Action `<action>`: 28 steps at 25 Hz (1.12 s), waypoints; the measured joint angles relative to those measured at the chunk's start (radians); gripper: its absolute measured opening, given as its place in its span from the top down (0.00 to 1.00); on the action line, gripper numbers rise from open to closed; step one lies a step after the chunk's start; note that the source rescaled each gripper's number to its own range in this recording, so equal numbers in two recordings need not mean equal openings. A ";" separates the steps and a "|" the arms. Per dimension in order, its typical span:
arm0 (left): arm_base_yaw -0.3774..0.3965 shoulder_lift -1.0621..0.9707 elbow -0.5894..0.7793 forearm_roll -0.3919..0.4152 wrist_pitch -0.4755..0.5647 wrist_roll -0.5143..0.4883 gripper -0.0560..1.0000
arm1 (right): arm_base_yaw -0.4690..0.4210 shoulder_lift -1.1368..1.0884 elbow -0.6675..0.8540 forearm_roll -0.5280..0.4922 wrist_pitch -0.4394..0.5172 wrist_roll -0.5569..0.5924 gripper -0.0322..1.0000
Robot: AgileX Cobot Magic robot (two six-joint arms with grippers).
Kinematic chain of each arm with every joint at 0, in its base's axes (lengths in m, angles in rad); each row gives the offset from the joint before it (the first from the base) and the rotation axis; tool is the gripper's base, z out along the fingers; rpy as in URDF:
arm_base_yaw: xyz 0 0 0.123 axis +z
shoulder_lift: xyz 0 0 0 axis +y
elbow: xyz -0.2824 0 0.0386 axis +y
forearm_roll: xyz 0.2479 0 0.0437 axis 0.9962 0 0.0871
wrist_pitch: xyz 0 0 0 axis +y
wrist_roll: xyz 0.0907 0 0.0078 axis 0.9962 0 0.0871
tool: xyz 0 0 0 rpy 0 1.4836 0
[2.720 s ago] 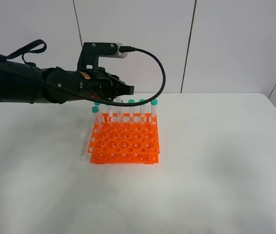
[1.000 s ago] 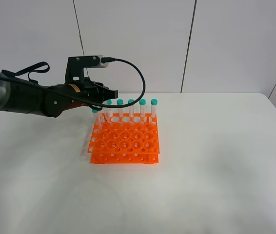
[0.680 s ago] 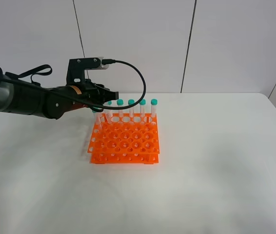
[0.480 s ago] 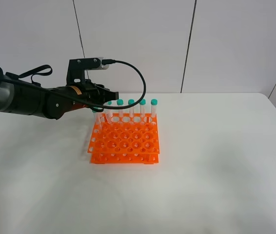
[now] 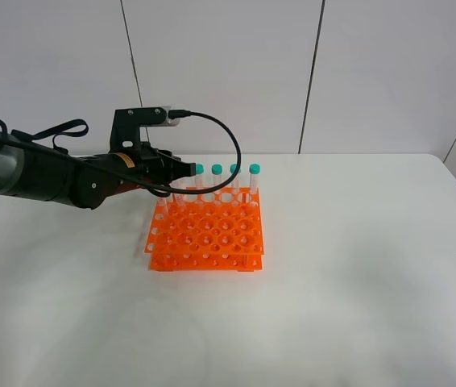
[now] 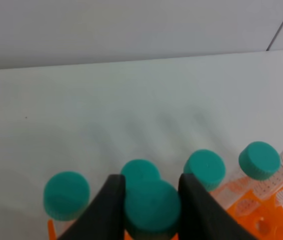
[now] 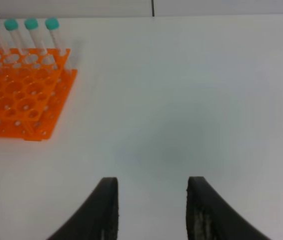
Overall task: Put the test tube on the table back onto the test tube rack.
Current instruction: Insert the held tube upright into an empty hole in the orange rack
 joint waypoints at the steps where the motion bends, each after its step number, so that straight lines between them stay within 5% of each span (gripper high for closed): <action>1: -0.002 0.000 0.001 0.002 0.000 -0.001 0.95 | 0.000 0.000 0.000 0.000 0.000 0.000 0.14; 28: -0.023 0.072 -0.001 0.037 -0.058 -0.006 0.95 | 0.000 0.000 0.000 0.000 0.000 0.000 0.14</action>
